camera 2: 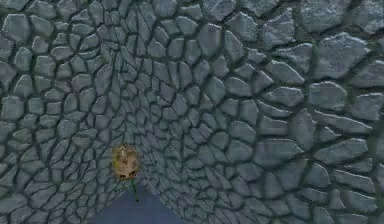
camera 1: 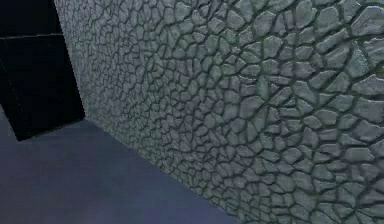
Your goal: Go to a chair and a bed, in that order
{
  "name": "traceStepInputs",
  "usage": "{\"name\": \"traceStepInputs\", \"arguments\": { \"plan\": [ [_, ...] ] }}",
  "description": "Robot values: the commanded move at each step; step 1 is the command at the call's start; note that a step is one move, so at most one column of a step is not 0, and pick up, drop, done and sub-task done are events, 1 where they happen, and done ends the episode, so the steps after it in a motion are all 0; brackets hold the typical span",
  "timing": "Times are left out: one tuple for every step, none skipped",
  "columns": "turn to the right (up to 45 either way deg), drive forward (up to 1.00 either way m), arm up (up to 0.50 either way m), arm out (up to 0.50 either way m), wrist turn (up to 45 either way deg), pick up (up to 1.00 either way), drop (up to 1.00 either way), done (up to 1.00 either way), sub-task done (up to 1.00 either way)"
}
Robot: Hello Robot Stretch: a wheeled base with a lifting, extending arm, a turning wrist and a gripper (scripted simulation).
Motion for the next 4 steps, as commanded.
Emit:
{"name": "traceStepInputs", "arguments": {
  "plan": [
    [-45.0, 0.0, 0.0, 0.0, 0.0, 0.0, 0.0, 0.0, 0.0],
    [-3.0, 0.0, 0.0, 0.0, 0.0, 0.0, 0.0, 0.0, 0.0],
    [0.0, 1.0, 0.0, 0.0, 0.0, 0.0, 0.0, 0.0, 0.0],
    [0.0, 0.3, 0.0, 0.0, 0.0, 0.0, 0.0, 0.0, 0.0]
  ]
}}
